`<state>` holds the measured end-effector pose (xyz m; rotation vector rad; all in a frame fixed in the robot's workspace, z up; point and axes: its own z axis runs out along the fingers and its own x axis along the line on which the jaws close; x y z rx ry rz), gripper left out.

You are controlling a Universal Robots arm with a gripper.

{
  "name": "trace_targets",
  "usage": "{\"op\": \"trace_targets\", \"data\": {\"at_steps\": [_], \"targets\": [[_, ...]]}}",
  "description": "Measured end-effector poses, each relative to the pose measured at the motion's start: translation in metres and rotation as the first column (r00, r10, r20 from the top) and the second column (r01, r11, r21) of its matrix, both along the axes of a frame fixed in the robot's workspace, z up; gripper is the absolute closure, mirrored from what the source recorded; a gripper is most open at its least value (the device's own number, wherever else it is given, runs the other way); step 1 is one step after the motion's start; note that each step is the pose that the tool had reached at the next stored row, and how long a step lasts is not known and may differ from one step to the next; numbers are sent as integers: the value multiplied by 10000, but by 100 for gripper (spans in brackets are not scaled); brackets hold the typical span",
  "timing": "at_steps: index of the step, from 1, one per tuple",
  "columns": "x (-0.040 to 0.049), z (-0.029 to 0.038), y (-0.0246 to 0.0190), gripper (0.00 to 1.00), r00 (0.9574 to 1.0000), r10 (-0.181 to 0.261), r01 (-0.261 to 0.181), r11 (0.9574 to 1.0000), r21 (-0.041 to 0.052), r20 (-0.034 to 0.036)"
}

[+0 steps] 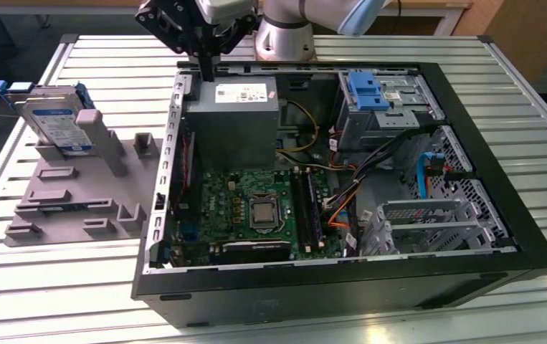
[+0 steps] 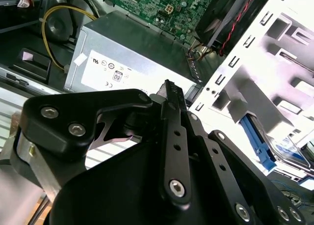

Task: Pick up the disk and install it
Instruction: 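Reach for the disk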

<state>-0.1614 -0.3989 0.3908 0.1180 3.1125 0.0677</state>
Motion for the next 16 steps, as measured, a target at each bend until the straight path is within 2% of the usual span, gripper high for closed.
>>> {"op": "trace_targets", "data": {"at_steps": [16], "targets": [[-46, -5, 0, 89, 10000, 0, 0, 10000, 0, 0]]}}
